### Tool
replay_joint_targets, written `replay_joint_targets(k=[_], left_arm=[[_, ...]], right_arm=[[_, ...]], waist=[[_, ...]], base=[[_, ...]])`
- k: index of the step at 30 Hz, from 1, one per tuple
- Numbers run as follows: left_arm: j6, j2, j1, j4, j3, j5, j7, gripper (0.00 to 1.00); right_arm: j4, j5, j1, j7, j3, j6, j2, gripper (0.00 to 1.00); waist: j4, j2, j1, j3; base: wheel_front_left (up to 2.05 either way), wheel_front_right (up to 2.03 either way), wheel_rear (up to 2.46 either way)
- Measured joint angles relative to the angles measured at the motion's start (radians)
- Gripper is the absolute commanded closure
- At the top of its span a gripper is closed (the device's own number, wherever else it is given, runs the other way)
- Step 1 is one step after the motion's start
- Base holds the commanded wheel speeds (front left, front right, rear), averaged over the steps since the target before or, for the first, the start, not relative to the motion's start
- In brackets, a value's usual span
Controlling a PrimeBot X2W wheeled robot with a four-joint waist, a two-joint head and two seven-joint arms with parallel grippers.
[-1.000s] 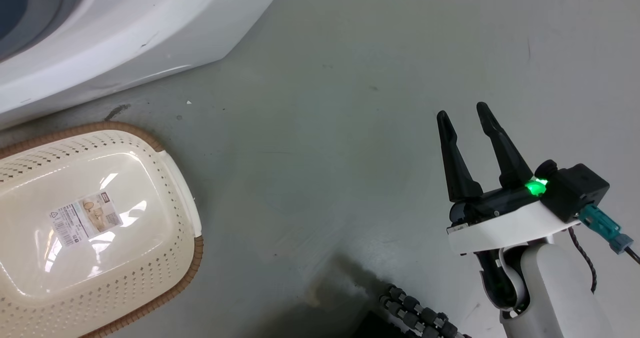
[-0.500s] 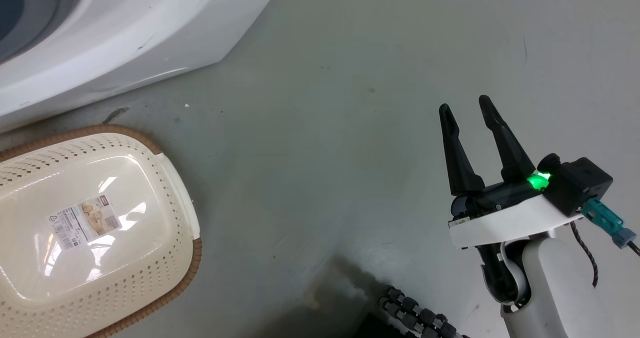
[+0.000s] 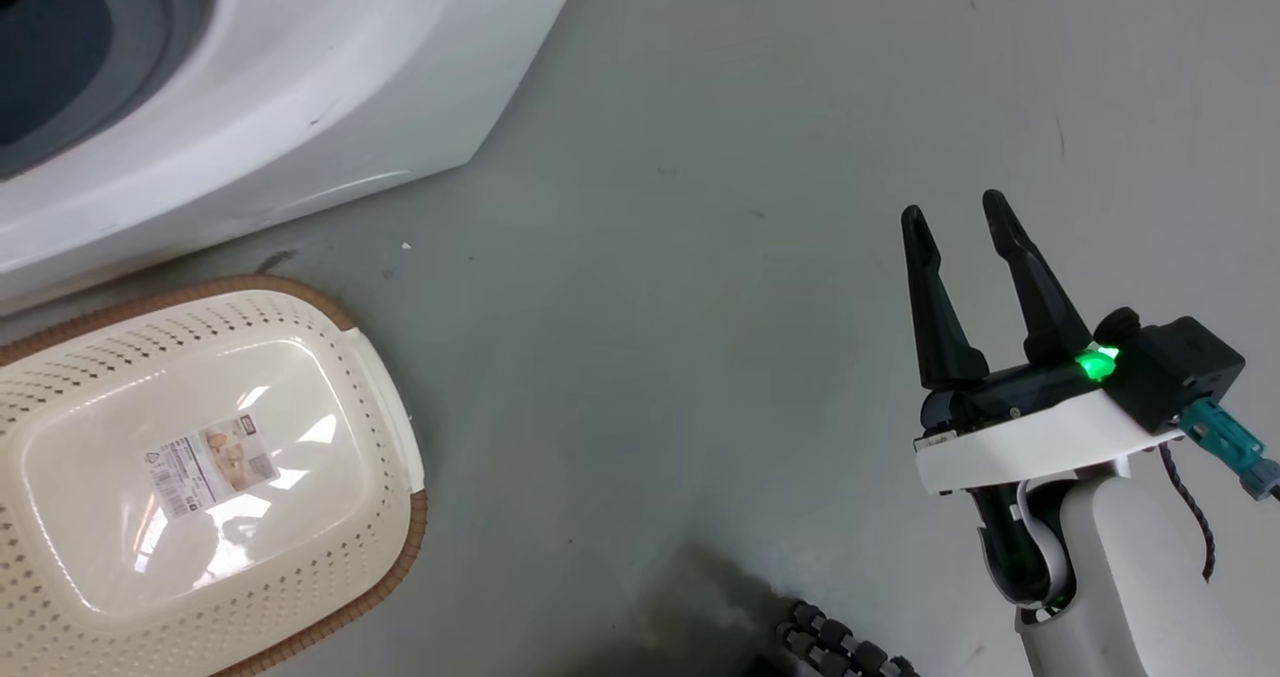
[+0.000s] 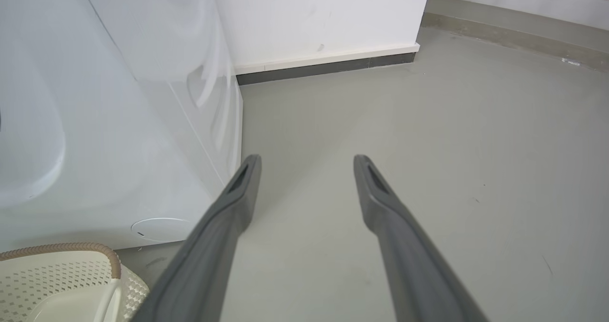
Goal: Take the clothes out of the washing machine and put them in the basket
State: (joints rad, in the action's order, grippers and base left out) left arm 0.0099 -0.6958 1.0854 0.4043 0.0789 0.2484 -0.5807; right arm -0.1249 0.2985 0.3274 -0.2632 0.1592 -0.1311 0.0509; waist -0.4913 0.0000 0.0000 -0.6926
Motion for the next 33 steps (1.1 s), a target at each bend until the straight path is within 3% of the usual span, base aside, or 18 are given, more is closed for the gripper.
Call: replay_joint_targets(k=[16, 24, 33], left_arm=[[0.017, 0.104, -0.183, 0.156, -0.029, 0.033, 0.527, 1.0], [0.022, 0.138, -0.28, 0.157, -0.041, 0.057, 0.657, 1.0], [0.035, 0.157, -0.389, 0.109, -0.049, 0.084, 0.689, 1.0]], right_arm=[[-0.009, -0.072, -0.069, 0.0, -0.081, 0.0, 0.0, 0.0], [-0.005, -0.097, -0.1, 0.0, -0.102, 0.0, 0.0, 0.0], [0.003, -0.104, -0.111, 0.0, -0.109, 0.0, 0.0, 0.0]], waist=[[0.049, 0.0, -0.0002, 0.172], [0.095, 0.0, -0.0002, 0.244], [0.125, 0.0, -0.0002, 0.262]], base=[[0.0, 0.0, 0.0], [0.0, 0.0, 0.0], [0.0, 0.0, 0.0]])
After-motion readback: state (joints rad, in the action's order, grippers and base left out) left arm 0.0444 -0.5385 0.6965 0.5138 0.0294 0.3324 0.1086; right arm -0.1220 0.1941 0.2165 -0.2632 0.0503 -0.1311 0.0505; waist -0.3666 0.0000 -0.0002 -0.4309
